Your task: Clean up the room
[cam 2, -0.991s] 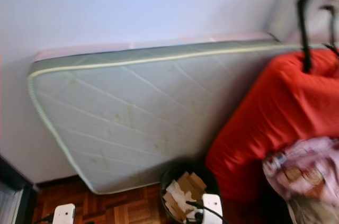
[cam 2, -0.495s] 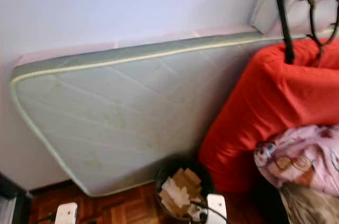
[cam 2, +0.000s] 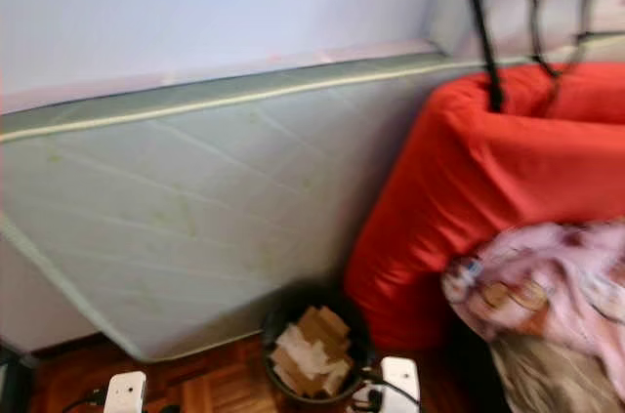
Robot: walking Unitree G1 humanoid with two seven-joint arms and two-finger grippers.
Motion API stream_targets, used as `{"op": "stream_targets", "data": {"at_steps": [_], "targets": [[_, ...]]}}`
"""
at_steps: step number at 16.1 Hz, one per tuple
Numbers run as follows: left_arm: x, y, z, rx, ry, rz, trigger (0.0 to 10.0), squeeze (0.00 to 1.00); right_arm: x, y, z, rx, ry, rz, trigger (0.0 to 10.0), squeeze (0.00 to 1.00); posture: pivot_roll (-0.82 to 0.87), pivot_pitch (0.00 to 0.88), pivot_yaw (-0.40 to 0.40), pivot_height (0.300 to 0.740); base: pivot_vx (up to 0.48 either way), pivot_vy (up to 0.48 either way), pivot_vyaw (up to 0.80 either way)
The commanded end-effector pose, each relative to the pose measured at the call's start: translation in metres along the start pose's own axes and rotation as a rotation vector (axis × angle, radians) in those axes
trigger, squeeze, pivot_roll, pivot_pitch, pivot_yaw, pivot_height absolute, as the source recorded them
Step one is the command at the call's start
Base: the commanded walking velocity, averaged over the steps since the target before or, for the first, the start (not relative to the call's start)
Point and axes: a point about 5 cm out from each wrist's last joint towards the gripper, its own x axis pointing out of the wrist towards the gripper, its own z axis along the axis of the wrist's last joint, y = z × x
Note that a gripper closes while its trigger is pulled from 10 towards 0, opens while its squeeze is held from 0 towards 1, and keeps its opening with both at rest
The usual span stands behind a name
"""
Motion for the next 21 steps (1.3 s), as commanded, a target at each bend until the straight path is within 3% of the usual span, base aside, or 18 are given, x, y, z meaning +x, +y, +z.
{"op": "stream_targets", "data": {"at_steps": [1,13,21], "targets": [[-0.0013,0.0014,-0.0049,-0.003,0.018,0.012,10.0,0.00,-0.0004,-0.0030,0.0010,-0.001,-0.006,-0.007,10.0,0.00,0.10,0.000,-0.053,0.740,0.000,0.000,0.00],[-0.0015,0.0002,-0.0062,-0.002,0.017,0.014,10.0,0.00,-0.0008,-0.0037,0.0008,0.002,-0.018,-0.007,10.0,0.00,0.11,0.000,-0.060,0.740,0.240,0.000,-0.12],[-0.0010,-0.0011,-0.0002,-0.043,-0.046,0.040,10.0,0.00,-0.0004,-0.0029,0.0079,-0.003,-0.066,0.017,10.0,0.00,0.12,0.000,-0.066,0.740,0.000,0.000,0.00]]}}
